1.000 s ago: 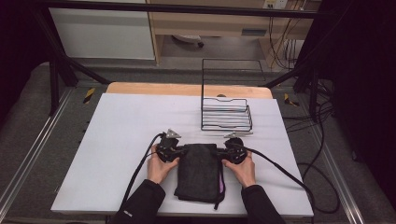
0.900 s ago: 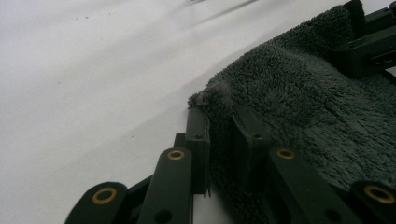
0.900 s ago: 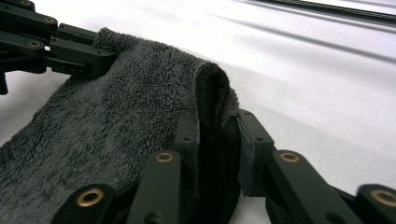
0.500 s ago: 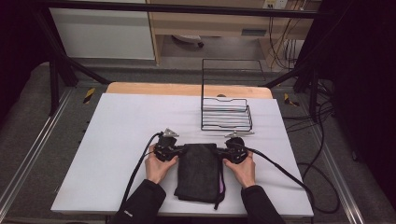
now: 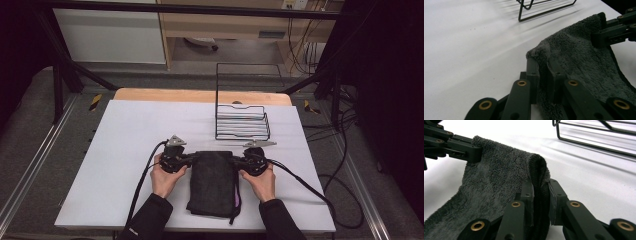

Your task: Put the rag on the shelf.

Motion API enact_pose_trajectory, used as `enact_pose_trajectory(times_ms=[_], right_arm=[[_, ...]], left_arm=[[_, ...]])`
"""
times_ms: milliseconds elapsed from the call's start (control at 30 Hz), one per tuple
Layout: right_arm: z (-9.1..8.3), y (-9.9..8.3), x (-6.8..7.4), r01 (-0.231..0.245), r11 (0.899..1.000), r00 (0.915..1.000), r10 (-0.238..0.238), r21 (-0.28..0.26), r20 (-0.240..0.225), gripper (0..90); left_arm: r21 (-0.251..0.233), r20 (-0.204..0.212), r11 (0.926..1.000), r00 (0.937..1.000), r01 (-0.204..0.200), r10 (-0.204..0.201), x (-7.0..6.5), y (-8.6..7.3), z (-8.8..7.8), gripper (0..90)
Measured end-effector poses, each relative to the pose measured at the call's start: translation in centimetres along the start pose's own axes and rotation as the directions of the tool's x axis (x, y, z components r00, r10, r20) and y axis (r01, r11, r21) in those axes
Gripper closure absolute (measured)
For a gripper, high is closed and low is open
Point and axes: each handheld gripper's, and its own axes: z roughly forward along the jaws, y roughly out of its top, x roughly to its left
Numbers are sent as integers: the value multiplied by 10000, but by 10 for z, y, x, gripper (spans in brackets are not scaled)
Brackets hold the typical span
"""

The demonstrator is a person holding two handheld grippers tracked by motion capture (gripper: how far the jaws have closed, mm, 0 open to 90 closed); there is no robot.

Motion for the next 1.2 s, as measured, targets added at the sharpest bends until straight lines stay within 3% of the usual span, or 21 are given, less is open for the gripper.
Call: enact_pose_trajectory(times_ms=[700,1200], right_arm=[[-23,0,13,475,9949,9989,-478,-886,-16,787],[-49,4,23,749,9764,9972,-726,-2024,190,789]], left_arm=[[-959,17,9945,9991,-413,416,-21,5,-28,814],[-1798,-53,9802,9965,-826,830,-38,16,-48,815]])
